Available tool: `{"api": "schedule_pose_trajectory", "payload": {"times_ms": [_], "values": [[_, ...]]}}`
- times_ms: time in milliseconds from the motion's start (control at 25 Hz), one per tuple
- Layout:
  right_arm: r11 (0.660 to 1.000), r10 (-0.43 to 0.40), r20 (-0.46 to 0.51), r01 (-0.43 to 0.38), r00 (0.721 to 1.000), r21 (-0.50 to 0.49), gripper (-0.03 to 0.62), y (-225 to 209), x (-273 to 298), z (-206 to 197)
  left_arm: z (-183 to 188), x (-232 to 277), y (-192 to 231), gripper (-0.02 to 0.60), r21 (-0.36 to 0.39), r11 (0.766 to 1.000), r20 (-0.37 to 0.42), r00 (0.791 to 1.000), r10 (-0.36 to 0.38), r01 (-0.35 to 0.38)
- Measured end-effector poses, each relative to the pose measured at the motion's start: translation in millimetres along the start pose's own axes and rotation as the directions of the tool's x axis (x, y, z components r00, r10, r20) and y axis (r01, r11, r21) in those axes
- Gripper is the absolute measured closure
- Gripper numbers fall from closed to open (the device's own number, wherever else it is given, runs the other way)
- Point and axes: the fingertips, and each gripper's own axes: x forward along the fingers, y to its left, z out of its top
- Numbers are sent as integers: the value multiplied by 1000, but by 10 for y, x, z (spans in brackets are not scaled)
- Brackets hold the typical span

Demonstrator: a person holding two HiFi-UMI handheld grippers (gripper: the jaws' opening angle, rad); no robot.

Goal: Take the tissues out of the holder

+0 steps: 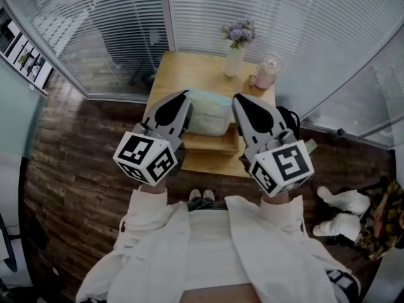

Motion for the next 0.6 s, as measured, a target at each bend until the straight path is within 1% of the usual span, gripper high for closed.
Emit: {"api": "schedule_pose_trajectory", "payload": {"times_ms": [320, 440, 600], "values": [[1000, -13, 1, 13, 1000, 8, 582, -51, 12, -8, -2, 39, -13, 574, 1, 1000, -9, 1000, -7, 7], [1000, -27, 24, 27, 999, 11, 582, -77, -4, 28, 1, 51, -22, 574, 4, 1000, -10, 1000, -8, 8], [1000, -16, 36, 16, 999, 15, 582, -63, -4, 48, 13, 57, -9, 574, 2, 1000, -7, 1000, -2, 2]]}}
